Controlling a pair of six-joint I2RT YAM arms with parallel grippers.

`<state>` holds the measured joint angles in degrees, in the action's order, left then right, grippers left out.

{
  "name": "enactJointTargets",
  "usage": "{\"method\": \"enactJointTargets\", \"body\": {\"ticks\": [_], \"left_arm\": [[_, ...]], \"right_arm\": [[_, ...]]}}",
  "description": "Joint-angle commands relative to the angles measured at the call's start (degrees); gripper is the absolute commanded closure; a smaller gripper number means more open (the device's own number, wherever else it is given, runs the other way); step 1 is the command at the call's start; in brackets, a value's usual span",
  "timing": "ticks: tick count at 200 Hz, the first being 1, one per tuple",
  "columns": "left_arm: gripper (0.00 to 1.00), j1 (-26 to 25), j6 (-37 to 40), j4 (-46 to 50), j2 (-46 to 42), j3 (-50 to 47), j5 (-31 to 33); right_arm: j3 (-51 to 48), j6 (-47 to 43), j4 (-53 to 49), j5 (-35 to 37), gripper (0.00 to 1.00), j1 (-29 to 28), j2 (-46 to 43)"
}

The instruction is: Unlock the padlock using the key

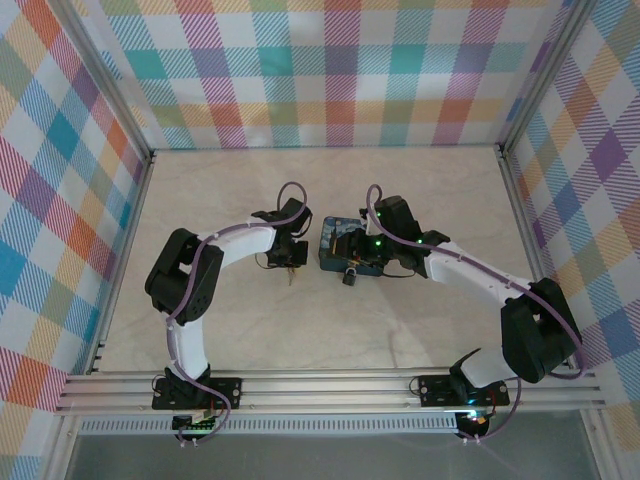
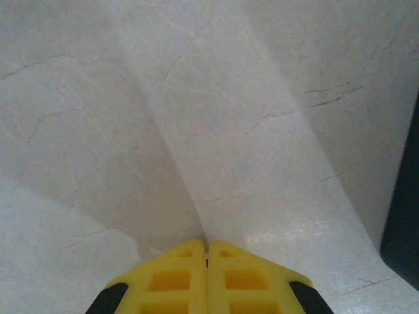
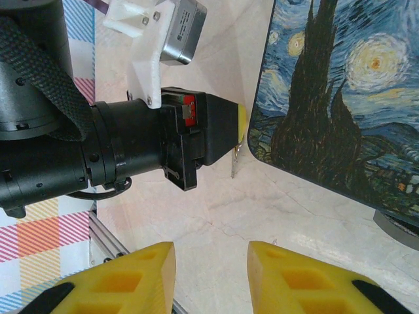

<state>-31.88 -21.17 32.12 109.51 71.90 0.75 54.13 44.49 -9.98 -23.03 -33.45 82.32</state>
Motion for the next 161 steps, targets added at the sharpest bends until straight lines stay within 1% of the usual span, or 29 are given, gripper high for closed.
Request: {"method": "enactJointTargets", "body": {"ticks": [1,53,96,119,138,161], "left_arm": [[1.00,-0.59,-1.51,2.71,-1.86,1.61,0.68],[1.00,-0.05,-2.60,6.10,-8.86,3.38,-1.67],[1.00,0.66,-3.33,6.05,-14.48,2.47,-8.01],[1.00,1.10,-3.33,5.09,-17.35,2.11,-13.21],[1.00,1.78,-3.34,3.01,-19.54,1.69,-20.46],[1.00,2.74,-4.14,-0.74,-21.77,0.76,-27.91]], "right_arm": [[0.40,-1.25,-0.32,-1.14,0.66,-0.21,-0.68],[1.49,-5.41,-2.02,-2.04,0.66,-0.21,-0.89],[1.32,-10.71,2.57,-8.24,0.65,-0.22,0.11],[1.59,-13.48,5.85,-12.96,0.66,-0.21,0.48],[0.61,-16.08,9.75,-17.29,0.66,-0.24,-0.18],[-0.54,-18.47,12.96,-20.55,0.66,-0.17,-0.91]]}}
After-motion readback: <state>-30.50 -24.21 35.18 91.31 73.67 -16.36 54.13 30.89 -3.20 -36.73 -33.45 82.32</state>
